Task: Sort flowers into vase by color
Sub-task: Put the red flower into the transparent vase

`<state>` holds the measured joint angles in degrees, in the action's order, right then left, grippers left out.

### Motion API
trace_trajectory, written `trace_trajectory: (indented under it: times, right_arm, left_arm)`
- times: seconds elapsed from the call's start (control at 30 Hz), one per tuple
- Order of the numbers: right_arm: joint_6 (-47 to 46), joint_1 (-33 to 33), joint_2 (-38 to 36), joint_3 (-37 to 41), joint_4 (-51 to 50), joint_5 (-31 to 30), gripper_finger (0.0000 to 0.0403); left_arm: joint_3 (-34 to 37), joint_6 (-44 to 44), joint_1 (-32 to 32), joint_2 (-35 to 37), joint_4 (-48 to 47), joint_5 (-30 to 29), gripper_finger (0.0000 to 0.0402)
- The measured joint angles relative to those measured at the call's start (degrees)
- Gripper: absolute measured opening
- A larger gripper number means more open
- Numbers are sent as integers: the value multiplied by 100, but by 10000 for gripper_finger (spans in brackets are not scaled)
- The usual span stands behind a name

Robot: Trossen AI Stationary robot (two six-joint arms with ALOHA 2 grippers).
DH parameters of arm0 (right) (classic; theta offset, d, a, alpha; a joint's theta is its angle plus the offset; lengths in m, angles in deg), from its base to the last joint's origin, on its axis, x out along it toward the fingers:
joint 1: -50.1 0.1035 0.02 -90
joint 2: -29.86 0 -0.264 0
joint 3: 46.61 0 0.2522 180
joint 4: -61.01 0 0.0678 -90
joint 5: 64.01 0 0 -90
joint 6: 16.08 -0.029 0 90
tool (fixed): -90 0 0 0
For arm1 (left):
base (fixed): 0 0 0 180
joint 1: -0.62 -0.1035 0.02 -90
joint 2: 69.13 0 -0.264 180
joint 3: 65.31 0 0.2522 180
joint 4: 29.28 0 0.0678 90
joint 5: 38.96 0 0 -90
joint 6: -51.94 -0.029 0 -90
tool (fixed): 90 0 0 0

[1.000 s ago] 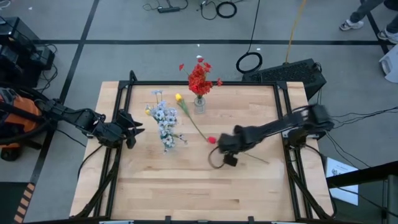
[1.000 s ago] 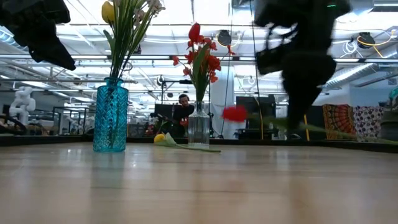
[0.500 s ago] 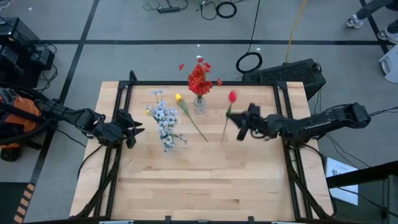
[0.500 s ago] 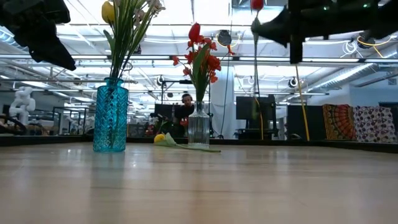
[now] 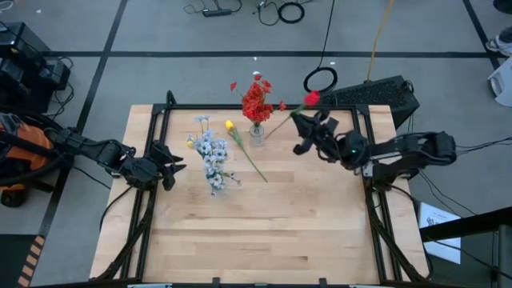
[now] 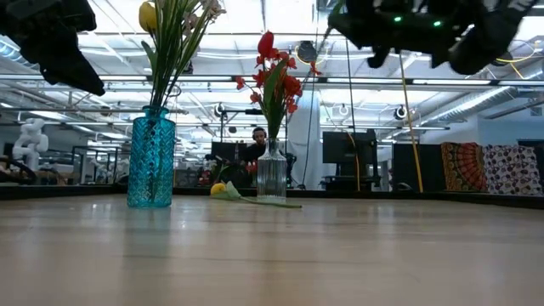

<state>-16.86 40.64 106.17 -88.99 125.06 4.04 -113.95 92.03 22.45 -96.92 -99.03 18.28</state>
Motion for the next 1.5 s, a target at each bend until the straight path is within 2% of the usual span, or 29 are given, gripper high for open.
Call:
trace_trajectory:
  times: [0.1,0.23,0.53,1.07,1.5]
  right_arm:
    - [146,-176,437,-394,20,272,0]
    - [570,-315,886,-811,7,273,0]
    - [760,-537,1363,-1199,-1,285,0]
    - [598,-599,1648,-1212,-97,427,0]
    - [324,-599,1646,-1212,-1329,414,0]
  left_arm:
    - [0,0,0,1,18,-28,139]
    - [0,0,0,0,17,-27,139]
    - [0,0,0,0,15,-22,139]
    - [0,0,0,0,13,14,139]
    - [0,0,0,2,13,12,139]
